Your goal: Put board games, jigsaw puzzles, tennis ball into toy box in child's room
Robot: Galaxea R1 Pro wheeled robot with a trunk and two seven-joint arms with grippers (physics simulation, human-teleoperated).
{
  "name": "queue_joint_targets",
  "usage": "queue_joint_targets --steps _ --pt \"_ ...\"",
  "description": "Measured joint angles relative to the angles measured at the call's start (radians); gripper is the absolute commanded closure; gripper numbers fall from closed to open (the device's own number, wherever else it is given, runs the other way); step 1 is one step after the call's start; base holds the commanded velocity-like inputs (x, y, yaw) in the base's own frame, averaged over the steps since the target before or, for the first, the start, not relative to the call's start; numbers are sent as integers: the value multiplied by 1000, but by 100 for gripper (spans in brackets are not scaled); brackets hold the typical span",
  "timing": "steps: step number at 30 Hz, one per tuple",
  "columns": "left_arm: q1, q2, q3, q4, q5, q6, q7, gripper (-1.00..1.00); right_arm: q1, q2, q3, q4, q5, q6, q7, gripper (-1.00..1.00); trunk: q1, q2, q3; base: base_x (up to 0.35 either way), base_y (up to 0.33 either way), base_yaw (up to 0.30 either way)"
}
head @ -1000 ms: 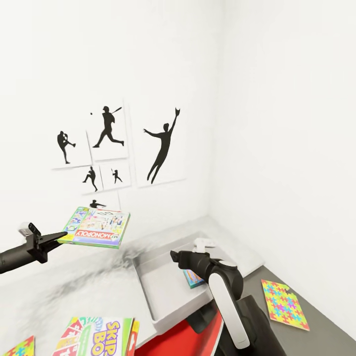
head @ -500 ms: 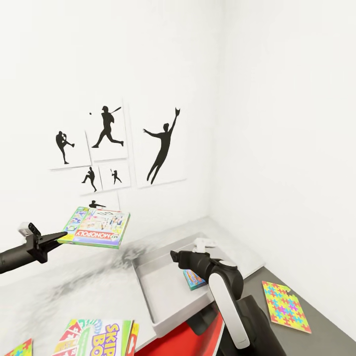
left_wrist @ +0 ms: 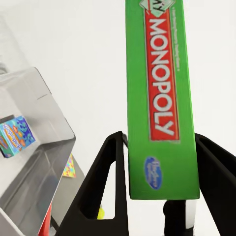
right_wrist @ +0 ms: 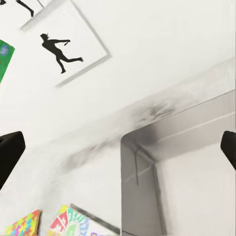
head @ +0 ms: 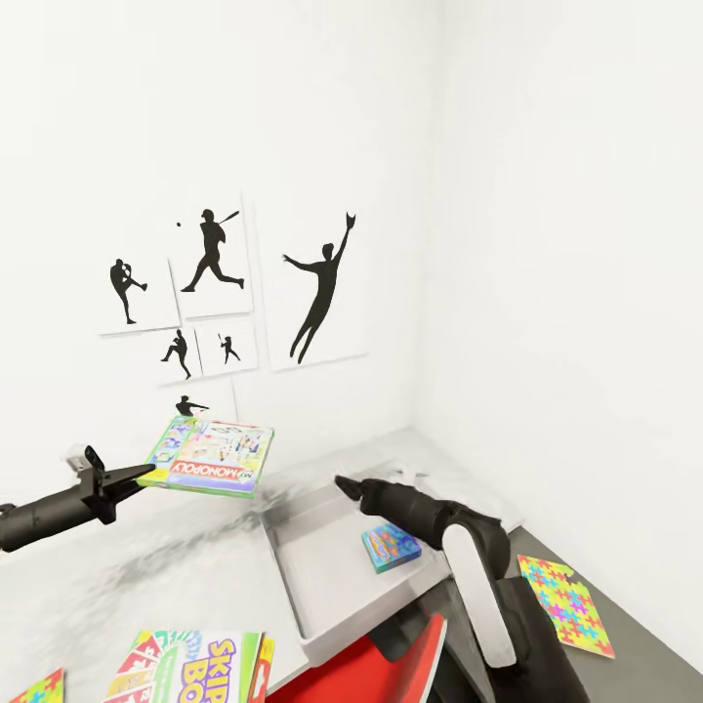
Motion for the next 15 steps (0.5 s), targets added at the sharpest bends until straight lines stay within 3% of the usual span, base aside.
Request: queue_joint_targets --steps 3,5,7,11,15 --pt "0 -19 -5 -25 3 3 7 100 0 -27 -150 0 2 3 283 -100 0 0 0 0 0 0" --pt "0 -42 -15 -69 2 3 19 100 0 -33 -214 -1 4 3 397 -100 0 0 0 0 0 0" --pt "0 -73 -36 -102 -8 1 61 100 0 -40 -262 -1 5 5 466 -100 0 0 0 0 0 0" --pt "-5 -134 -55 -131 -15 3 179 100 0 -74 -302 -1 4 8 524 -100 0 0 0 0 0 0" --pt "-16 -176 -60 -197 -18 8 243 100 0 -114 -313 -1 4 11 597 -100 0 0 0 0 0 0"
